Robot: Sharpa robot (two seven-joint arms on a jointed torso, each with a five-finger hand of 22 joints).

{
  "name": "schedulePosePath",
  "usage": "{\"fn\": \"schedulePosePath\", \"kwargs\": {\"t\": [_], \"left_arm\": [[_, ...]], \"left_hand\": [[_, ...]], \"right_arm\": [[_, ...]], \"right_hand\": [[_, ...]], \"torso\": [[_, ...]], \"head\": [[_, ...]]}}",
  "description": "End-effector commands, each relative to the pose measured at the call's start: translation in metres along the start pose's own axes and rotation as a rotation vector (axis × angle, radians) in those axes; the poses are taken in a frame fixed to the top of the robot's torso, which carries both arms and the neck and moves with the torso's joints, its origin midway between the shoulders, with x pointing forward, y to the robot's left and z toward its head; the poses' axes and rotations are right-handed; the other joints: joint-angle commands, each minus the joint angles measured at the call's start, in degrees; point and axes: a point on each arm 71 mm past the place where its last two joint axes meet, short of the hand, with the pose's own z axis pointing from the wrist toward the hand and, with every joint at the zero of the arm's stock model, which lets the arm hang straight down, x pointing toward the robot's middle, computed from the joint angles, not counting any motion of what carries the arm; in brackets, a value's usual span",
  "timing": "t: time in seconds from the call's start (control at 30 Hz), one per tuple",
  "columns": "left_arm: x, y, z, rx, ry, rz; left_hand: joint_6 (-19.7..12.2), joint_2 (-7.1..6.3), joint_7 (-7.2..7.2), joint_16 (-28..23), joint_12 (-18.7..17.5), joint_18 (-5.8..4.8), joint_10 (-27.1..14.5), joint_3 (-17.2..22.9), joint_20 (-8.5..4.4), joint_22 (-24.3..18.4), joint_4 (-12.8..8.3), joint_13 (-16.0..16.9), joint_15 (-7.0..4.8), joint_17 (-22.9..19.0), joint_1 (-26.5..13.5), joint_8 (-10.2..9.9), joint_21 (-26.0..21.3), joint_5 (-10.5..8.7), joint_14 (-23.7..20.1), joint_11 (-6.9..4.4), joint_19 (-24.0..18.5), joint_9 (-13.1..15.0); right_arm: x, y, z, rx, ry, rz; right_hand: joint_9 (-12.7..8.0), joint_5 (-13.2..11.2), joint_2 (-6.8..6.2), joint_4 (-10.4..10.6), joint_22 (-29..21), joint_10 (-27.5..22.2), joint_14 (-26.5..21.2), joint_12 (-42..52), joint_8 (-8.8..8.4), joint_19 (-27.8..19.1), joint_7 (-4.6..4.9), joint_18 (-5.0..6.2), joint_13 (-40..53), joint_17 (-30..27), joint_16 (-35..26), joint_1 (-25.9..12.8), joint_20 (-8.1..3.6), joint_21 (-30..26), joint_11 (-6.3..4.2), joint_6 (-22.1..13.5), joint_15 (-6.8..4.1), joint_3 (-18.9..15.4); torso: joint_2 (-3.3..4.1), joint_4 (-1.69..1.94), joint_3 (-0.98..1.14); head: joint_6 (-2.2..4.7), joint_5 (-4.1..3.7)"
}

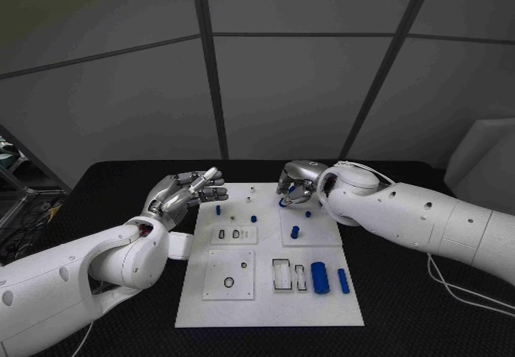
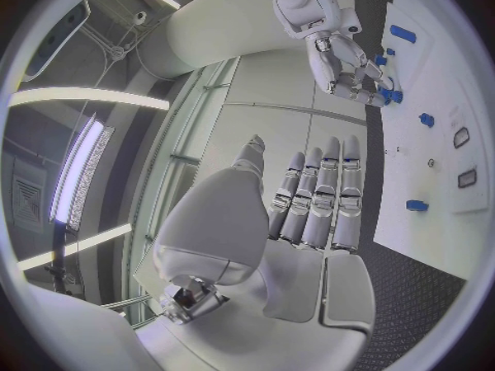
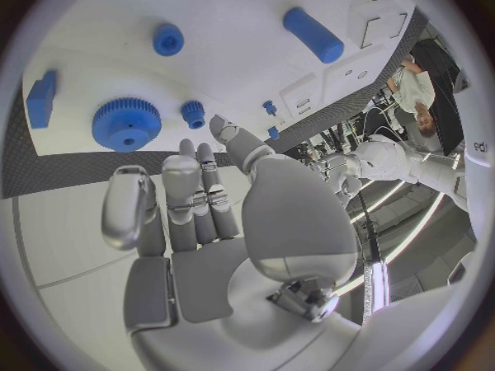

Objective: Assemble the parts on the task board

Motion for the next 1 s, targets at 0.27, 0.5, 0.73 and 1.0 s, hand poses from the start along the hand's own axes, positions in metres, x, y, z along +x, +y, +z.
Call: {"fn": "schedulePosePath", "kwargs": {"t": [0.27, 0.5, 0.73, 1.0], "left_arm": [[0.0006, -0.0024, -0.0001, 0.005, 0.019, 0.001], [-0.0007, -0.0023, 0.0000, 0.003, 0.017, 0.001], [-0.0014, -0.0022, 0.0003, 0.003, 0.016, 0.002], [-0.0018, -0.0028, 0.0002, 0.003, 0.017, 0.002]], "left_hand": [[0.34, -0.02, -0.05, -0.10, -0.34, -0.72, 0.36, -0.19, -0.10, -0.09, -0.15, -0.07, 0.17, -0.07, 0.07, -0.28, 0.04, -0.20, 0.24, 0.09, 0.38, -0.08], [0.34, -0.02, -0.05, -0.10, -0.34, -0.72, 0.36, -0.19, -0.10, -0.09, -0.15, -0.07, 0.17, -0.07, 0.07, -0.28, 0.04, -0.20, 0.24, 0.09, 0.38, -0.08], [0.29, -0.02, -0.03, -0.24, -0.50, -0.72, 0.35, -0.27, -0.09, -0.13, -0.20, -0.07, 0.19, -0.09, 0.03, -0.40, 0.03, -0.22, 0.24, 0.12, 0.42, -0.13], [0.29, -0.02, -0.03, -0.24, -0.50, -0.72, 0.35, -0.27, -0.09, -0.13, -0.20, -0.07, 0.19, -0.09, 0.03, -0.40, 0.03, -0.22, 0.24, 0.12, 0.42, -0.13]], "right_arm": [[0.0018, -0.0023, 0.0027, 0.019, 0.040, -0.031], [0.0021, -0.0038, 0.0025, 0.026, 0.044, -0.045], [0.0035, -0.0009, 0.0039, 0.017, 0.059, -0.050], [0.0047, 0.0024, 0.0056, 0.007, 0.067, -0.049]], "right_hand": [[0.02, -0.03, 0.86, 0.22, 0.81, 0.24, 0.97, -0.23, -0.02, 0.58, -0.16, -0.46, 0.07, 0.86, 1.04, 0.14, -0.04, 0.75, 0.06, -0.05, 0.40, 0.40], [0.05, 0.03, 0.98, 0.24, 1.08, 0.28, 0.91, -0.24, 0.02, 0.66, -0.19, -0.50, 0.05, 1.24, 1.50, 0.13, -0.04, 0.93, 0.05, 0.12, 0.41, 0.59], [0.10, 0.08, 1.46, 0.42, 2.44, 0.96, 0.91, -0.12, 0.10, 1.23, -0.35, -0.73, 0.10, 2.64, 2.92, 0.05, -0.05, 1.66, -0.09, 0.56, 0.32, 1.09], [0.12, 0.08, 2.04, 0.91, 4.20, 2.47, 0.88, -0.06, 0.06, 1.96, -0.57, -1.03, 0.19, 4.23, 4.66, -0.38, -0.21, 2.59, -0.44, 1.04, 0.13, 1.83]], "torso": [[0.37, 0.05, 0.03], [0.51, 0.09, 0.01], [0.63, 0.11, -0.04], [0.86, 0.18, -0.05]], "head": [[-0.23, 0.00], [-0.29, -0.04], [-0.36, -0.16], [-0.53, -0.15]]}}
